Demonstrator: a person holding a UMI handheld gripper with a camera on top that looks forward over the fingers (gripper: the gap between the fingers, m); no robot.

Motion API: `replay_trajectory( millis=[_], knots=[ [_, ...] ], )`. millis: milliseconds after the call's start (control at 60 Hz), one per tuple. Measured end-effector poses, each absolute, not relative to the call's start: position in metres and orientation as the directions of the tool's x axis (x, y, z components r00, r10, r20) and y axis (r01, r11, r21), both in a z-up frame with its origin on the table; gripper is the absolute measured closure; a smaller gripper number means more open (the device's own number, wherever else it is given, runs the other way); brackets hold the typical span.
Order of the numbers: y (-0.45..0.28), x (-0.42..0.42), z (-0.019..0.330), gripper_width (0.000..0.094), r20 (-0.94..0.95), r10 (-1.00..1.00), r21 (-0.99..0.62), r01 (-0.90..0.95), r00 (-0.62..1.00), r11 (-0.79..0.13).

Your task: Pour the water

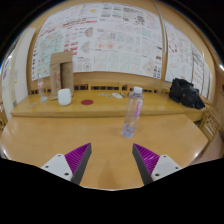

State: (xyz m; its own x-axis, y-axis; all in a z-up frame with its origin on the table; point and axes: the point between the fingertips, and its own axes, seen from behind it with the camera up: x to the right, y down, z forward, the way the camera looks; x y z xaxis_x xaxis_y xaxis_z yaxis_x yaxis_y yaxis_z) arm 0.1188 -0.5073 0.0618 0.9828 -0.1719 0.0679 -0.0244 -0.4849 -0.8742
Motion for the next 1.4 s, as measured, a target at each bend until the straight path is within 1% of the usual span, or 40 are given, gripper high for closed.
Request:
replay_trajectory(
  millis=[150,233,333,433,500,533,567,583,600,700,750,850,917,1000,1083,1183,1300,1400],
  knots=[
    [-0.417,0.188,0.049,0.0093,0.042,-0.176,-0.909,-0.036,0.983,-0.415],
    [-0.370,0.212,0.045,0.0090,0.033,-0.165,-0.926,-0.032,0.986,-0.377],
    [-0.324,0.231,0.035,0.0112,0.041,-0.150,-0.937,-0.014,0.988,-0.349],
    [-0.297,0.243,0.030,0.0194,0.042,-0.149,-0.943,-0.011,0.988,-0.334],
    [-0.284,0.249,0.027,0.0409,0.051,-0.144,-0.950,0.004,0.988,-0.312],
    [-0.281,0.247,0.030,0.0419,0.056,-0.150,-0.955,0.009,0.987,-0.297],
    [-0.279,0.244,0.030,0.0450,0.058,-0.141,-0.957,0.015,0.988,-0.291],
    [-0.279,0.244,0.031,0.0446,0.060,-0.139,-0.958,0.018,0.988,-0.286],
    [-0.278,0.244,0.031,0.0473,0.061,-0.139,-0.959,0.019,0.988,-0.282],
    [-0.276,0.248,0.030,0.0567,0.037,-0.150,-0.959,-0.007,0.988,-0.284],
    [-0.277,0.248,0.032,0.0592,0.032,-0.151,-0.957,-0.013,0.988,-0.289],
    [-0.277,0.252,0.038,0.0593,0.052,-0.163,-0.956,0.002,0.985,-0.295],
    [-0.276,0.253,0.053,0.0593,0.077,-0.174,-0.958,0.024,0.982,-0.287],
    [-0.268,0.257,0.080,0.0594,0.152,-0.202,-0.956,0.092,0.968,-0.279],
    [-0.251,0.261,0.121,0.0594,0.255,-0.236,-0.946,0.191,0.938,-0.264],
    [-0.222,0.263,0.181,0.0595,0.417,-0.288,-0.900,0.347,0.862,-0.265],
    [-0.180,0.246,0.252,0.0595,0.647,-0.327,-0.762,0.582,0.689,-0.282],
    [-0.135,0.203,0.300,0.0593,0.842,-0.295,-0.531,0.791,0.452,-0.305]
  ],
)
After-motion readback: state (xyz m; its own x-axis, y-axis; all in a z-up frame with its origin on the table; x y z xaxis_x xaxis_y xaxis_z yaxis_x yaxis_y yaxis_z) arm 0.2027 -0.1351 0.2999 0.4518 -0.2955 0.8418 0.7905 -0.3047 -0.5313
